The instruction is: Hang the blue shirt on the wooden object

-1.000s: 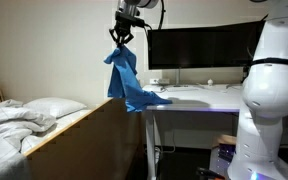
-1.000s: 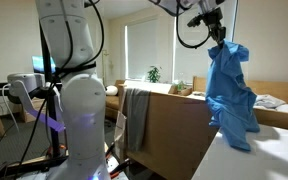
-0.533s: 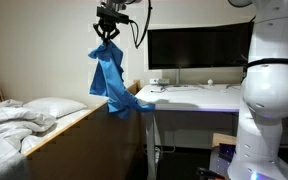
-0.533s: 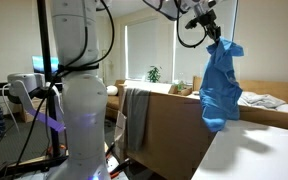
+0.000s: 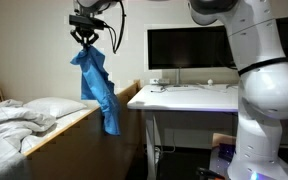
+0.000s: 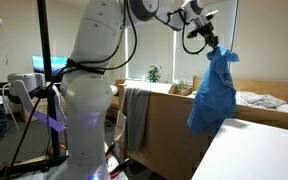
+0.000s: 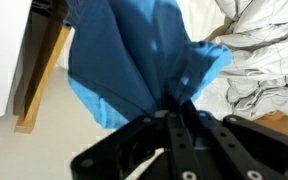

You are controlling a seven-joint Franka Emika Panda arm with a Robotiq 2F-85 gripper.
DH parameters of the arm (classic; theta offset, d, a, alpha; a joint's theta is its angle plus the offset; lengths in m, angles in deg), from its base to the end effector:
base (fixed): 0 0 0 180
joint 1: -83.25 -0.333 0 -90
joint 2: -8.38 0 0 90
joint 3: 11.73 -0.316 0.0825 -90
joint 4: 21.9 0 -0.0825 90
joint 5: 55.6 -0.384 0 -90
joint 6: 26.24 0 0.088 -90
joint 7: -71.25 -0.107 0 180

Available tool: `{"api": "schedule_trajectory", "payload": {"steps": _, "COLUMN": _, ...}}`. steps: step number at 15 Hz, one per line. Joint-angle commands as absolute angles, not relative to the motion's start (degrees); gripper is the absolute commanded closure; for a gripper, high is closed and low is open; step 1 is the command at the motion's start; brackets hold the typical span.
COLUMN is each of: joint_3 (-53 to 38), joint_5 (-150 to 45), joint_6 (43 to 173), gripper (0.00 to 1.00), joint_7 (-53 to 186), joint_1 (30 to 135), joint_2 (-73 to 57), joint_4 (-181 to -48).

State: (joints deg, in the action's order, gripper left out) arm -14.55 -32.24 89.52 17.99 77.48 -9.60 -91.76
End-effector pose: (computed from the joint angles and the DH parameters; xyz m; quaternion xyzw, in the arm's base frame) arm 0.6809 0.0729 0.6563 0.8950 -0.3262 0.3012 0.0425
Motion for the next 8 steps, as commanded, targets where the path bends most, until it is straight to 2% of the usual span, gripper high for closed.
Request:
{"api": "schedule_trajectory", "payload": {"steps": 1, "joint_3": -11.95, "joint_5": -33.02, "joint_6": 82.7, "gripper": 0.98, "joint_7": 18.19, "joint_1": 73.73, "joint_2": -18.32, "joint_4": -79.86}}
{"api": "schedule_trajectory", "payload": {"steps": 8, "joint_3": -13.87, "joint_5": -35.19, "joint_6": 75.41, "gripper": 0.98, "joint_7": 19.21, "joint_1": 74.42, "joint_2": -29.24, "joint_4": -69.5}}
